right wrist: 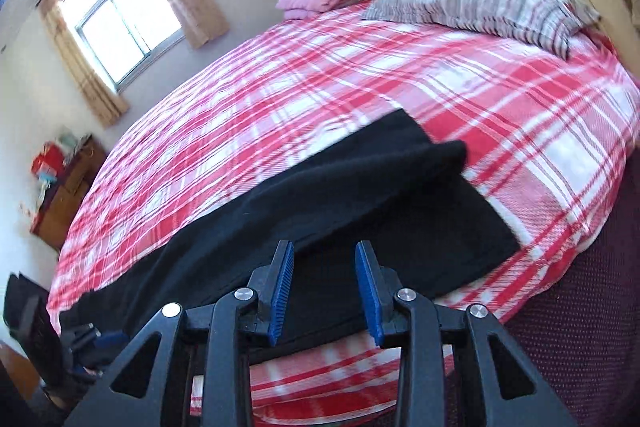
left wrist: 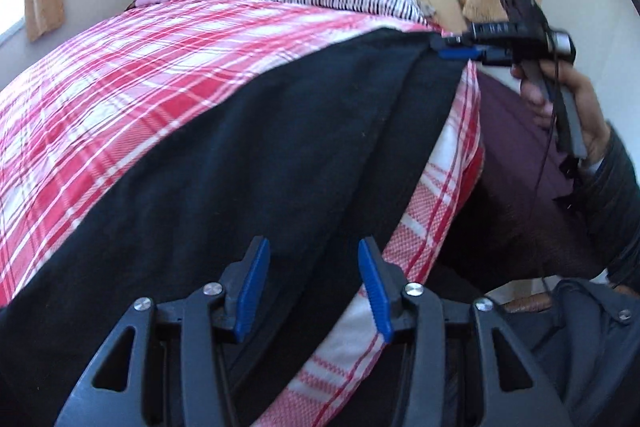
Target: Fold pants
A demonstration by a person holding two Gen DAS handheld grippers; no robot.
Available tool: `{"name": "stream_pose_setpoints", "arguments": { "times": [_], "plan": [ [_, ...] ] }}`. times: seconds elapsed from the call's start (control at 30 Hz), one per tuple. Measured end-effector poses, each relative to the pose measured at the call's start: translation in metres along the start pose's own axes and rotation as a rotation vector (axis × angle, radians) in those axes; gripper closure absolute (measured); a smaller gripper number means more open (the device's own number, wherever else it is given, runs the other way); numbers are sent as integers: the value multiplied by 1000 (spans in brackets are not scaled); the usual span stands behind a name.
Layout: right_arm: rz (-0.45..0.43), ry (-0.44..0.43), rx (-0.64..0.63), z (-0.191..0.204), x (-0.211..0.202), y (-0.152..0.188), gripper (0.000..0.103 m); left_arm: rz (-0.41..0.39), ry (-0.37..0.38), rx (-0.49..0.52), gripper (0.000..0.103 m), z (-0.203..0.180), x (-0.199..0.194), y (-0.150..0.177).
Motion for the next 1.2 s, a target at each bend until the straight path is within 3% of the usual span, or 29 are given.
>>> {"name": "stream_pose_setpoints", "arguments": {
  "times": [0.1,0.2,0.27,0.33,0.4,0.53,0.6,0.67,0.77,0.97,1.07,1.2],
  "plan": [
    [-5,-20,40,-13,3,-3,69,15,-48,25,54,1,8,4],
    [-28,-45,111,-29,4,-5,69,14,-38,6,57,6,8,6],
    [-38,-73,151,-36,4,-8,69,13,-51,8,64,6,6,6],
    [-44,-93,170,-40,6,-13,69,13,-63,11,79,7,4,6],
    [-53,-108,191,-45,7,-18,69,15,-38,-19,87,10,1,6],
    [-70,-134,251,-56,9,-30,70,17,-9,-41,92,10,-1,6],
    [-62,-116,238,-57,14,-39,92,25,18,-59,93,10,-1,7],
    [-57,-114,227,-53,18,-52,98,23,29,-72,96,12,-1,6],
    [-65,-121,165,-35,20,-77,100,17,44,-98,96,17,-3,4],
    [-165,-224,14,26,-5,-129,100,-7,54,-148,97,31,-7,2],
    [-195,-210,-20,32,-21,-123,100,-22,63,-151,97,32,-12,5],
    [-195,-188,17,-1,-34,-83,100,-29,91,-143,99,27,-17,9]
  ]
}}
Point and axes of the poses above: each gripper's, at about its wrist camera, not at the fingertips, and x roughly the way its jaws point, z to its left, y to its underside, the point moved 4 cm from there along x, roughly the way its jaws point, and after that the axes turned 6 degrees about -x, right-handed, at the moved point
